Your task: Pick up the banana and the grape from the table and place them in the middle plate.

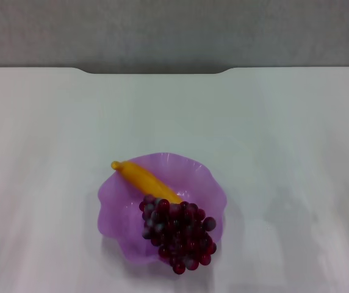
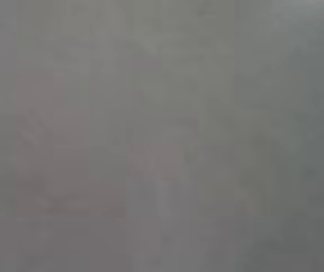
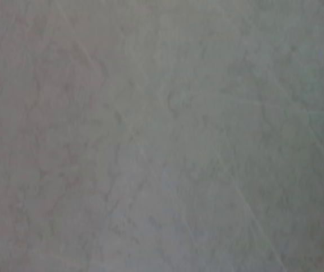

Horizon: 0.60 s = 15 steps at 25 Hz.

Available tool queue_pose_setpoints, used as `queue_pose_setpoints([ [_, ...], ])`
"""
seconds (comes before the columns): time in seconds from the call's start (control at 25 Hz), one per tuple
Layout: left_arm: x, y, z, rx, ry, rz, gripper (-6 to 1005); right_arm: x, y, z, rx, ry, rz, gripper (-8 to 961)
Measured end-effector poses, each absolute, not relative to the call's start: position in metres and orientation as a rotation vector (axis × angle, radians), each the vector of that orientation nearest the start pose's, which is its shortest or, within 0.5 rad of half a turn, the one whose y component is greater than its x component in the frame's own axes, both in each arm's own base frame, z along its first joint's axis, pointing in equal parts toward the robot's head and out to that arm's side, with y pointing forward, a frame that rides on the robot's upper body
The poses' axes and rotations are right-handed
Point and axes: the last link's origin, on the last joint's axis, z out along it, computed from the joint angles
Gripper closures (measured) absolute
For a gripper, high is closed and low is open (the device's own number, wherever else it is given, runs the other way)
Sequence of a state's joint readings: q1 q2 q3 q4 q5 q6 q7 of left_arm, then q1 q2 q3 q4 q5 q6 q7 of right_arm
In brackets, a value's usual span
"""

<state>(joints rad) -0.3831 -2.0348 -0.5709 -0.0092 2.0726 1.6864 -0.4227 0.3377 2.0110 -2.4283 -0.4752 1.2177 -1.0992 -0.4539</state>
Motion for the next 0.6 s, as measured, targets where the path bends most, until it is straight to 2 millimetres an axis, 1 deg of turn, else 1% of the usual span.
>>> queue_pose_setpoints([
  [0.2,-0.339,0.279,0.052,-1.439,-0.378,-1.011,752,0.330,0.327,-0.005,-1.490,0.395,0.418,955],
  [0.4,-0.351,0.283,0.045,-1.426,-0.481,-0.943,944,0.343,0.327,0.001,-1.472,0.472,0.459,955],
  [0.6,-0.362,0.284,0.042,-1.345,-0.591,-0.922,984,0.350,0.325,0.003,-1.464,0.516,0.473,955],
])
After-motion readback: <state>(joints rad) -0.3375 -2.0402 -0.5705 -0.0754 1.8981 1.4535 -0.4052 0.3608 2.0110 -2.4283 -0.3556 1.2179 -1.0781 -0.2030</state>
